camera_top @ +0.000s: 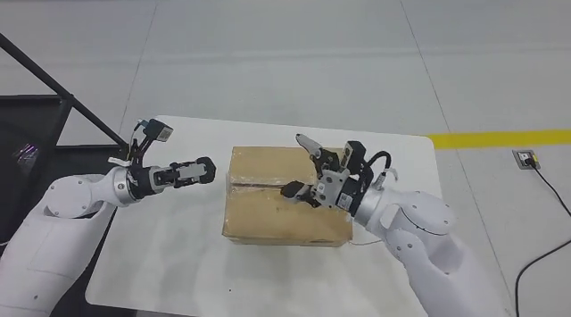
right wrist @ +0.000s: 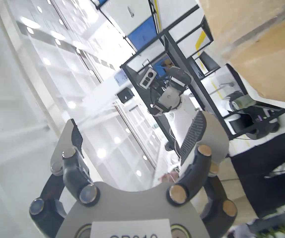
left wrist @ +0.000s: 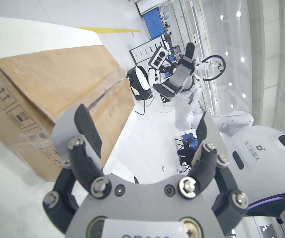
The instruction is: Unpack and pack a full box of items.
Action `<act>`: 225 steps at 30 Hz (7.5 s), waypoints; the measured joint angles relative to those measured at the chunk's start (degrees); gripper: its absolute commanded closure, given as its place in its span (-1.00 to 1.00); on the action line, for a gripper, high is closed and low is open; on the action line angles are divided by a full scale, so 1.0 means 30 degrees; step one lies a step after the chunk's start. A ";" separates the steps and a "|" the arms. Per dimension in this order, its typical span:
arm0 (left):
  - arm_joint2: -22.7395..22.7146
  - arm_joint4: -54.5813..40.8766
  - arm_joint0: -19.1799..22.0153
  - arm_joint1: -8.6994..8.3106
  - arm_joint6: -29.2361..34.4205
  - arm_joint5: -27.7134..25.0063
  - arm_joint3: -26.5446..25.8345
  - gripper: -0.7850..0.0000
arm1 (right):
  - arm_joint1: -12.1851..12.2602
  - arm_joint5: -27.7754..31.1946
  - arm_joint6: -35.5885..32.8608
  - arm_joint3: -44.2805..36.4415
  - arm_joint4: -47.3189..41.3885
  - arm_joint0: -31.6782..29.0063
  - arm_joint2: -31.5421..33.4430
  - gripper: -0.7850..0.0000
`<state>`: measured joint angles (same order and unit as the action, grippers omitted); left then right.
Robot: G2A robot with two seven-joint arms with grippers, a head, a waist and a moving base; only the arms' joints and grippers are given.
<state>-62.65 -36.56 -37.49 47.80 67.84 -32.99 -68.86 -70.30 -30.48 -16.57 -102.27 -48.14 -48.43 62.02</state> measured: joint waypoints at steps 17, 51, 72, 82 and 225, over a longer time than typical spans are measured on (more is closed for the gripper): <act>0.0151 -0.0454 0.0588 0.0580 -0.0377 -0.1481 0.1772 -1.00 | 0.0063 0.4088 -0.9578 0.6477 0.8489 0.5063 -0.2541 -1.00; -0.2466 0.0148 -0.1980 0.0198 -0.1786 -0.0794 -0.0058 -1.00 | -0.3134 0.2797 -0.9698 1.2816 1.0691 1.0305 -0.8925 1.00; -0.2839 0.0081 -0.2033 0.0411 -0.1174 -0.0873 0.0050 -1.00 | -0.2722 -0.1147 -0.9361 1.1472 1.2576 0.9262 -0.7340 1.00; -0.2743 0.0155 -0.1869 0.0569 -0.0927 -0.0783 0.0127 -1.00 | -0.1524 -0.3546 -0.9478 0.8960 1.3859 0.7239 -0.4757 1.00; 0.3681 0.3774 0.0913 0.4438 -0.3894 -0.3058 0.3209 -1.00 | 0.1614 -0.5396 -0.5574 -0.1109 1.7292 -0.1556 0.1678 0.74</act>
<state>-51.61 -25.24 -34.75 61.12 56.15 -42.17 -59.23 -65.46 -46.67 -33.29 -105.59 3.73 -53.09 67.06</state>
